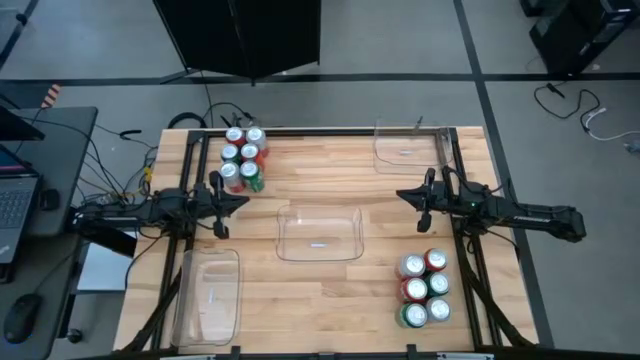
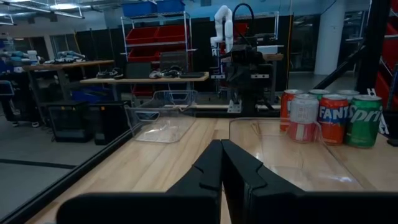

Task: Sort soda cans
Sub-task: Put the middle bottom pink white soda can into the top transparent bin

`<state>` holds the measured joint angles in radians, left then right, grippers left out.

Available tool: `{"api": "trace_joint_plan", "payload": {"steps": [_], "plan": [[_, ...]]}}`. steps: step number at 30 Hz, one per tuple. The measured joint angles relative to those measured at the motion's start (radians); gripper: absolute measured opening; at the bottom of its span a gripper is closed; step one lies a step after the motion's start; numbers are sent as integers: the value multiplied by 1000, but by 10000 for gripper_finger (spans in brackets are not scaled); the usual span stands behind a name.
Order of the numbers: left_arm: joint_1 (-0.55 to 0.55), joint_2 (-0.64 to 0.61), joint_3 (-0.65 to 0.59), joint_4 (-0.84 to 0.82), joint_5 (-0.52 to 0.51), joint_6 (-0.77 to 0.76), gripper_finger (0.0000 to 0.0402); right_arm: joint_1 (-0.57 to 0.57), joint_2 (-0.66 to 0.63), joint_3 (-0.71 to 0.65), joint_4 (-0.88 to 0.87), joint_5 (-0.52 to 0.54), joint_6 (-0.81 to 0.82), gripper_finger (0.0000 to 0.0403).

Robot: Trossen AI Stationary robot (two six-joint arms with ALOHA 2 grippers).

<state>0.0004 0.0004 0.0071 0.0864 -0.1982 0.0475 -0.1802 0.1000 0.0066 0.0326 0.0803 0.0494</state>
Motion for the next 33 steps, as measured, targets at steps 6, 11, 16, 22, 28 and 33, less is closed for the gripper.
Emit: {"api": "trace_joint_plan", "payload": {"steps": [6,11,16,22,28,33], "plan": [[0,0,0,-1,0,0,11,0,0,0,118,1,0,2],[0,0,0,-2,0,0,11,0,0,0,235,1,-6,2],[0,0,0,6,0,4,11,-8,7,0,316,35,-1,2],[0,0,0,65,0,32,11,-27,89,31,328,47,56,5],[0,0,0,67,0,33,11,-11,247,217,83,-39,105,29],[0,0,0,68,0,31,11,56,402,455,-278,-54,136,67]]}}
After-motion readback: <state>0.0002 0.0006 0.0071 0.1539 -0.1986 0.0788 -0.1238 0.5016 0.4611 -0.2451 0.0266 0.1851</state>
